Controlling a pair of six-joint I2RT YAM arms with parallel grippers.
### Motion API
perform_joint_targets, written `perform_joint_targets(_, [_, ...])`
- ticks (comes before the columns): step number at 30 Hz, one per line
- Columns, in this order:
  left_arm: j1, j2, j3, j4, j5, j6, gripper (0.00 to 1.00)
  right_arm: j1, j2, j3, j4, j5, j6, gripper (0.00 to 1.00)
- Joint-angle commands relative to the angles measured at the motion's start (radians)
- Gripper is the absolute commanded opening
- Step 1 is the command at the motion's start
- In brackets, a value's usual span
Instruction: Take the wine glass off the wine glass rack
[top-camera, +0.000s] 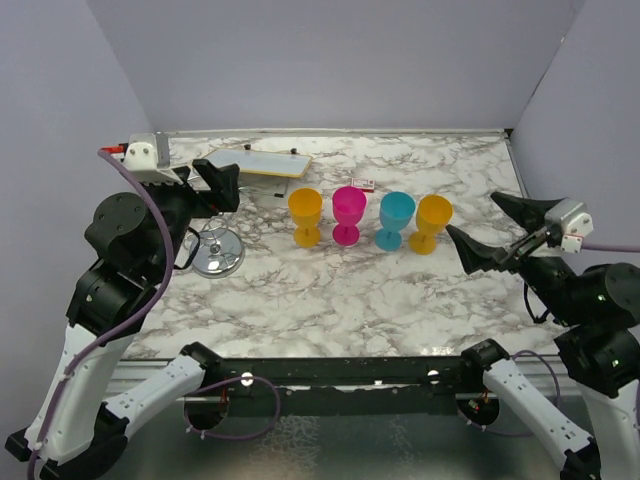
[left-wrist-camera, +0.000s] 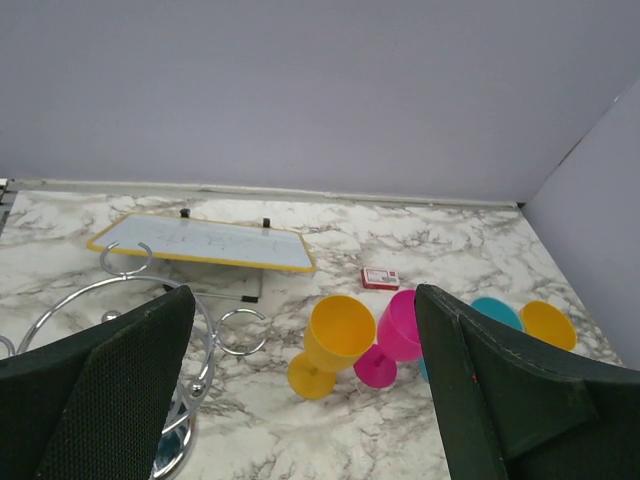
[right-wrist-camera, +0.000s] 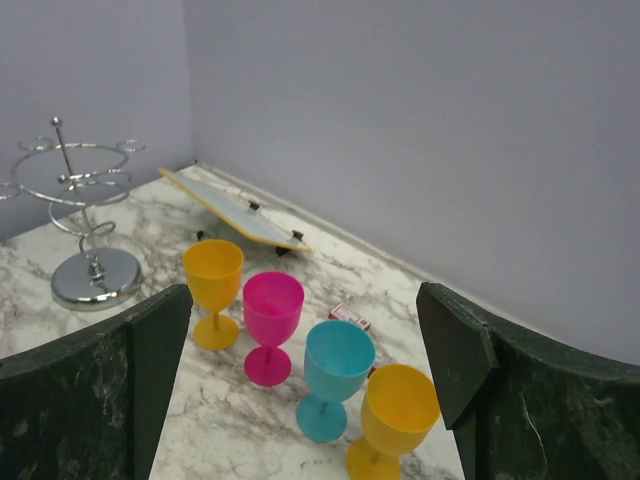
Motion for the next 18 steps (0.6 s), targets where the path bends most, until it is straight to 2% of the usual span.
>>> perform_joint_targets(1, [0.004,-0.042,0.021,0.063,-0.088,0.023,0.94,0.006,-0.043,-0.003,0.102,0.094,-0.003,0.97])
perform_joint_targets(6, [0.004,-0.064,0.018,0.070,-0.113,0.029,0.94,0.005,-0.019,0.052,0.082,0.150,0.069,0.97])
perform_joint_targets(18, [0.005,-0.071,0.012,0.071,-0.130,0.042,0.94,0.006,0.008,0.045,0.104,0.222,0.126,0.98])
